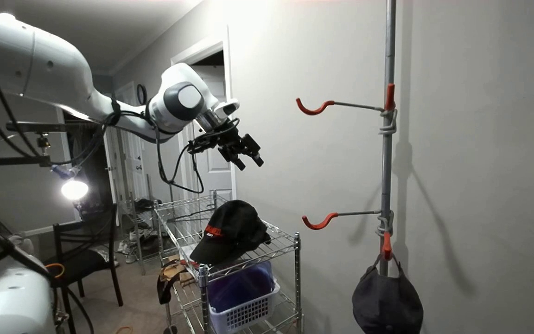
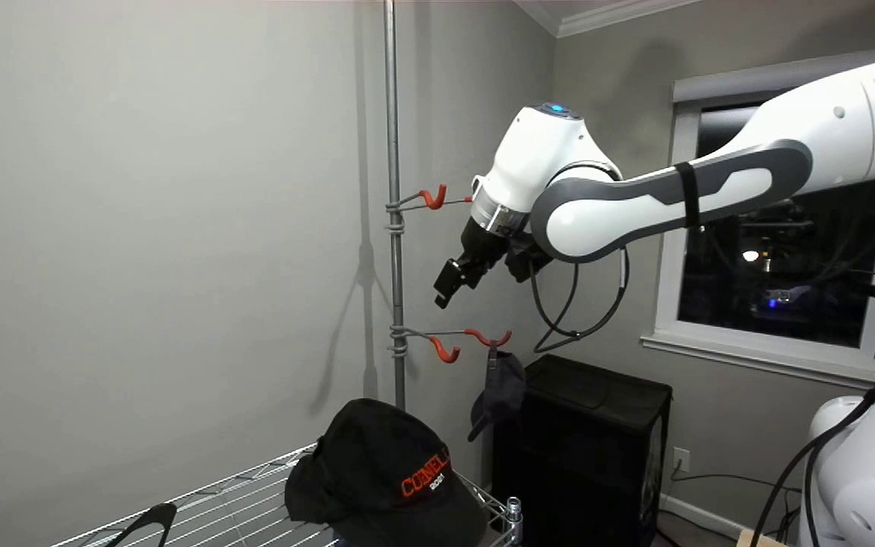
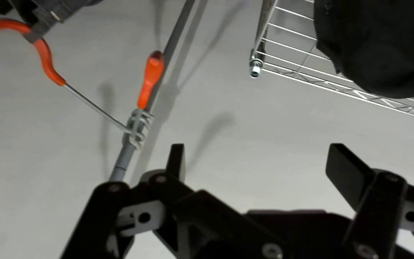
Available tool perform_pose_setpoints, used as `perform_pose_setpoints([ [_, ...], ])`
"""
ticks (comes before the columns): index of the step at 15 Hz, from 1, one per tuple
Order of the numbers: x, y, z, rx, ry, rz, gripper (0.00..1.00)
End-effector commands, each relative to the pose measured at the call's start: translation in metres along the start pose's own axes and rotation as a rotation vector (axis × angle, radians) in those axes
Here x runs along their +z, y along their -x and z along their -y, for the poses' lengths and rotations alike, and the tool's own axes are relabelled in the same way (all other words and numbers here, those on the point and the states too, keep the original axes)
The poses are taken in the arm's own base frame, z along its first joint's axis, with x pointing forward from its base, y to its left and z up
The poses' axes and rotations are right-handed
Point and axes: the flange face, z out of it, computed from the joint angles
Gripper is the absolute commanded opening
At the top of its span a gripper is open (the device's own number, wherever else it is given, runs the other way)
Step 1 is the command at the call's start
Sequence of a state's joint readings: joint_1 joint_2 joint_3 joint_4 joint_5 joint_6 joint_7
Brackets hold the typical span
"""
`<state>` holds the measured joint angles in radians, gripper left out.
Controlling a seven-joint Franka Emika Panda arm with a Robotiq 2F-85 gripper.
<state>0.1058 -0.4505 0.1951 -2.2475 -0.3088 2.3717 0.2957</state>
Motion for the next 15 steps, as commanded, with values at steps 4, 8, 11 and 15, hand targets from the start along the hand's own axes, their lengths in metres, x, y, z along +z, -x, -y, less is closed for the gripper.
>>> perform_pose_setpoints([
  [4, 0.024, 0.062, -0.095, 0.189, 0.099, 0.053, 1.0],
  [8, 0.052, 0.089, -0.153, 0.305, 0.151, 0.099, 1.0],
  [11, 0.071, 0.109, -0.198, 0.399, 0.18, 0.109, 1.0],
  [15, 0.107, 0.133, -0.236, 0.49, 0.197, 0.135, 1.0],
])
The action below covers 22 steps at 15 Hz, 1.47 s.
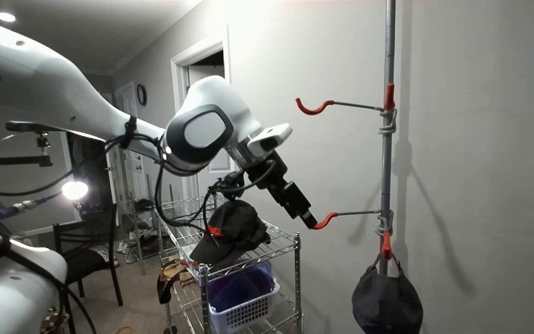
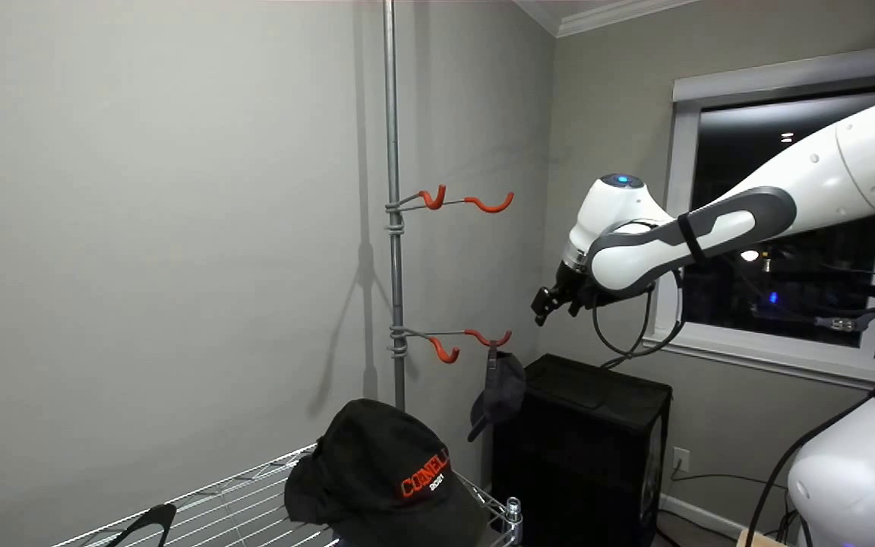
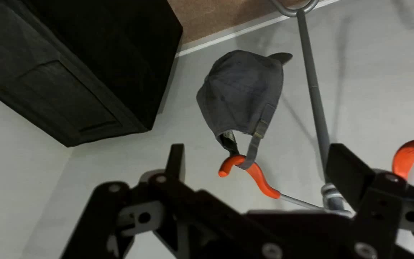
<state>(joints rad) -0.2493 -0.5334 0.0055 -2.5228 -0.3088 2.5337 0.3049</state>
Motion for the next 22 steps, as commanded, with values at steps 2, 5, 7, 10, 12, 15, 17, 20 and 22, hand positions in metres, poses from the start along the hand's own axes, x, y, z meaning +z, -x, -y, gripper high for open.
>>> perform_pose_setpoints([
  [2, 0.06, 0.009, -0.02, 0.063, 0.003, 0.035, 1.0],
  [5, 0.105, 0.029, -0.024, 0.066, 0.012, 0.097, 1.0],
  [7, 0.13, 0.039, -0.023, 0.063, -0.001, 0.129, 1.0],
  [10, 0.156, 0.039, -0.02, 0.034, -0.017, 0.142, 1.0],
  [12, 0.17, 0.036, -0.019, -0.006, -0.02, 0.141, 1.0],
  [15, 0.176, 0.023, -0.019, -0.079, -0.008, 0.117, 1.0],
  [17, 0.178, 0.014, -0.021, -0.09, -0.008, 0.1, 1.0],
  [20, 0.178, 0.008, -0.025, -0.095, -0.009, 0.087, 1.0],
  [22, 0.18, 0.01, -0.027, -0.094, -0.008, 0.088, 1.0],
])
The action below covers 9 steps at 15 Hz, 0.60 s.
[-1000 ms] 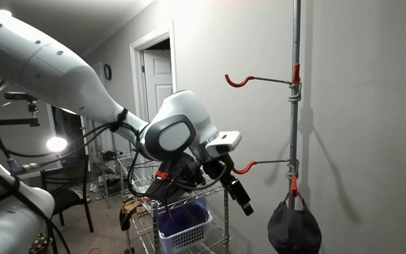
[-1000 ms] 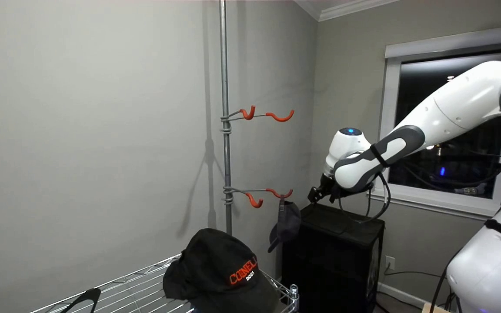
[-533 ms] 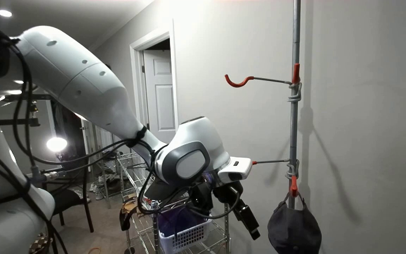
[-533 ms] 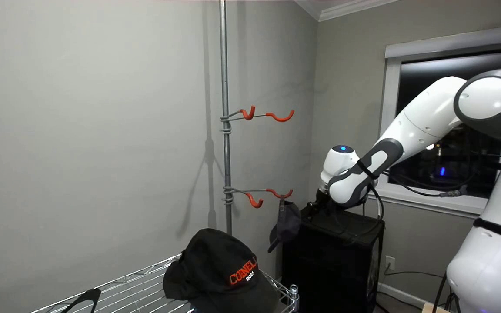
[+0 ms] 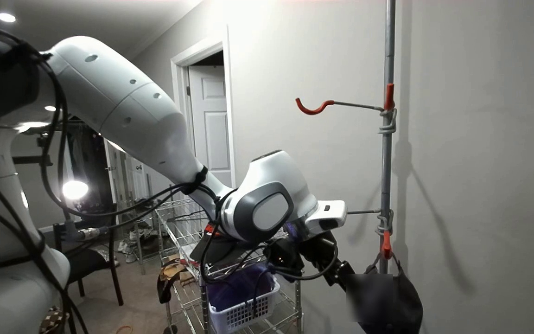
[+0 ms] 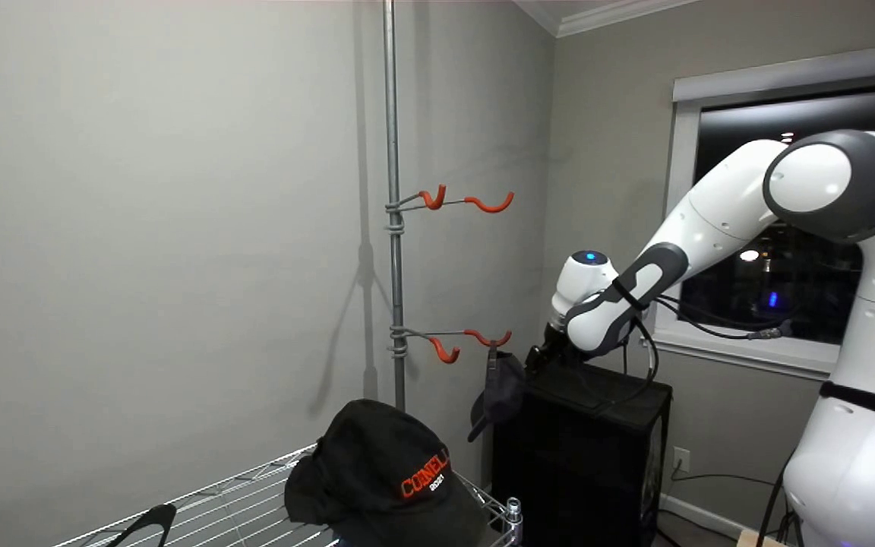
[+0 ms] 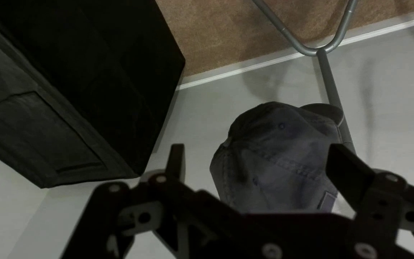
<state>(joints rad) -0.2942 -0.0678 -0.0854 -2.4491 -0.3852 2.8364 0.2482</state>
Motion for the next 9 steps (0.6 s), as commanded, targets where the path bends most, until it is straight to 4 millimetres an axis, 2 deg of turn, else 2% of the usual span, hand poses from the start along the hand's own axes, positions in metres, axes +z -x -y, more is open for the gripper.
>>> perform_pose_setpoints([
  [1, 0.0055, 0.0015, -0.0047, -0.031, 0.001, -0.017, 1.0],
  [9, 0.0034, 0.0009, -0.0025, 0.001, 0.001, 0.004, 1.0],
])
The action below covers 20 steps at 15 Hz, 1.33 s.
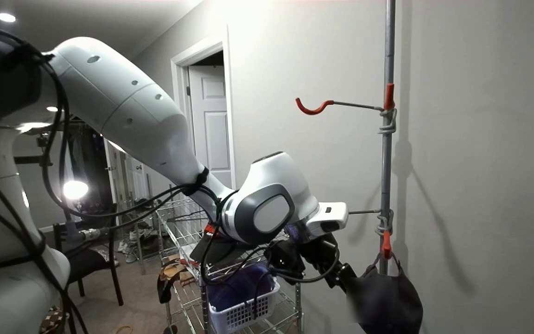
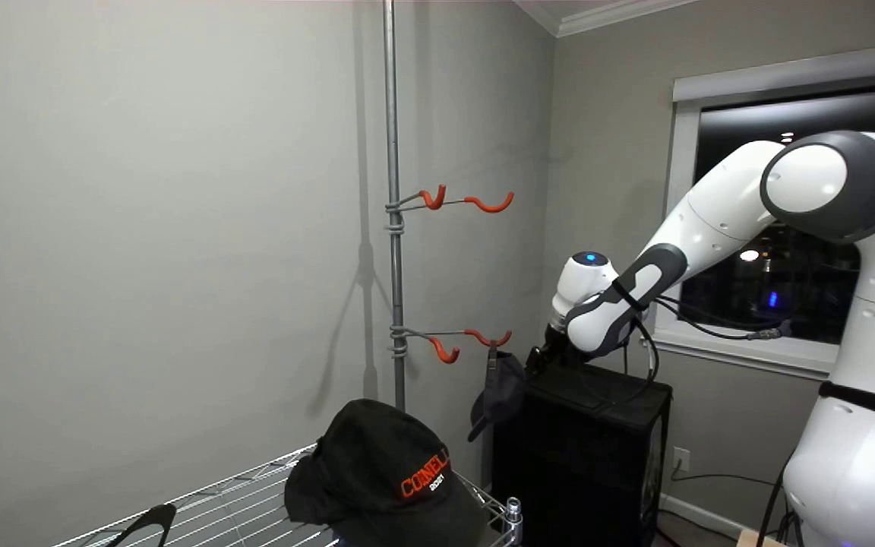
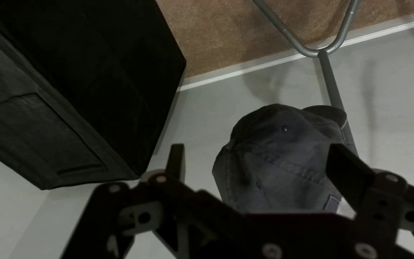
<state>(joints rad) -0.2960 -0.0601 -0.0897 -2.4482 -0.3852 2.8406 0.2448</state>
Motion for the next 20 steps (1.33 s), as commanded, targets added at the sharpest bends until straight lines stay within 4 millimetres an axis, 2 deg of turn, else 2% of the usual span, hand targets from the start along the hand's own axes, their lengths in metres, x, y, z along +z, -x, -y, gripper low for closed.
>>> perform_pose_setpoints([
  [1, -0.003, -0.001, 0.005, -0.013, -0.01, -0.023, 1.0],
  [5, 0.011, -0.011, 0.017, -0.04, -0.01, -0.068, 1.0],
  [14, 0.069, -0.037, 0.005, 0.057, 0.045, -0.035, 1.0],
  [17, 0.088, -0.036, 0.021, 0.07, -0.052, 0.009, 1.0],
  [20, 0.097, -0.045, 0.036, 0.067, -0.125, 0.027, 1.0],
])
